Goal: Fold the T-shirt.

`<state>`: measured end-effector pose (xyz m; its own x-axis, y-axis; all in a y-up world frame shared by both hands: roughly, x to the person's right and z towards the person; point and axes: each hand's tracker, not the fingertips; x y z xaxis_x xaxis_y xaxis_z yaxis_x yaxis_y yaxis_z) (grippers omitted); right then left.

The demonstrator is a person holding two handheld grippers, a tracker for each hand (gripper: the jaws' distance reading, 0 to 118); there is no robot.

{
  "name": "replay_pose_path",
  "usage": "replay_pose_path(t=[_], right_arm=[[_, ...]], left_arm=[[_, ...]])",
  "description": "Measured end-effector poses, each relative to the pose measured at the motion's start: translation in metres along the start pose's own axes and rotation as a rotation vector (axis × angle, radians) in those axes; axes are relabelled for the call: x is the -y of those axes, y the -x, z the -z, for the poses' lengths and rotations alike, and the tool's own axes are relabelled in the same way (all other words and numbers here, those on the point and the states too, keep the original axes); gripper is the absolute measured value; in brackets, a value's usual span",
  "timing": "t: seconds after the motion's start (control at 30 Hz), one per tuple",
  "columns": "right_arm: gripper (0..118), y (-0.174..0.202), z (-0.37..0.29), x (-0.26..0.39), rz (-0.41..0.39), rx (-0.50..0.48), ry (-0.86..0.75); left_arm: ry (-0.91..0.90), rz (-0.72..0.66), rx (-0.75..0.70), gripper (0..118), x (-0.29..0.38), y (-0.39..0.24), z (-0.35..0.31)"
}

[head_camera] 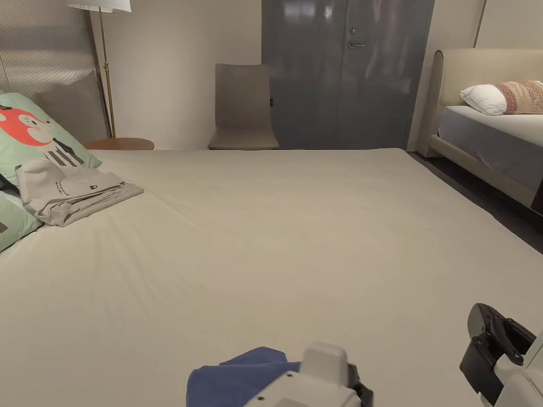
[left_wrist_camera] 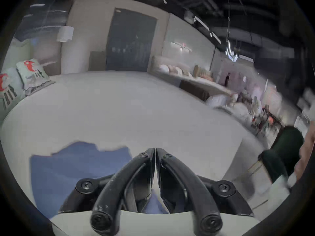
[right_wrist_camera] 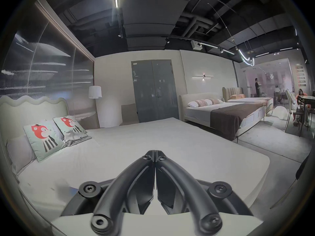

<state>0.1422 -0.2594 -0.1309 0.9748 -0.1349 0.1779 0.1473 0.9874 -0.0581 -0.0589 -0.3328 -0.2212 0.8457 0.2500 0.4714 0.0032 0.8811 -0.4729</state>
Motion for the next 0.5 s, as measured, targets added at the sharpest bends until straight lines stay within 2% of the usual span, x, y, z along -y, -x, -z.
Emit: replay_pose_path(t=[0.17,0.23,0.33,0.5], right_arm=[[1,0.027,0.015,0.009,-0.019,-0.099,0.041],[1,0.044,0.027,0.021,-0.032,-0.152,0.121],[1,0.063,0.045,0.048,-0.035,-0.23,0.249],[1,0.089,0.078,0.101,-0.078,-0.301,0.511]], left_arm=[[-0.195,-0.08,-0.135,1,-0.032,0.066,-0.065],[-0.257,-0.094,-0.221,2,-0.035,0.093,-0.091],[-0.283,-0.134,-0.304,2,-0.031,0.124,-0.12],[-0.225,-0.228,-0.322,2,-0.011,0.159,-0.14]])
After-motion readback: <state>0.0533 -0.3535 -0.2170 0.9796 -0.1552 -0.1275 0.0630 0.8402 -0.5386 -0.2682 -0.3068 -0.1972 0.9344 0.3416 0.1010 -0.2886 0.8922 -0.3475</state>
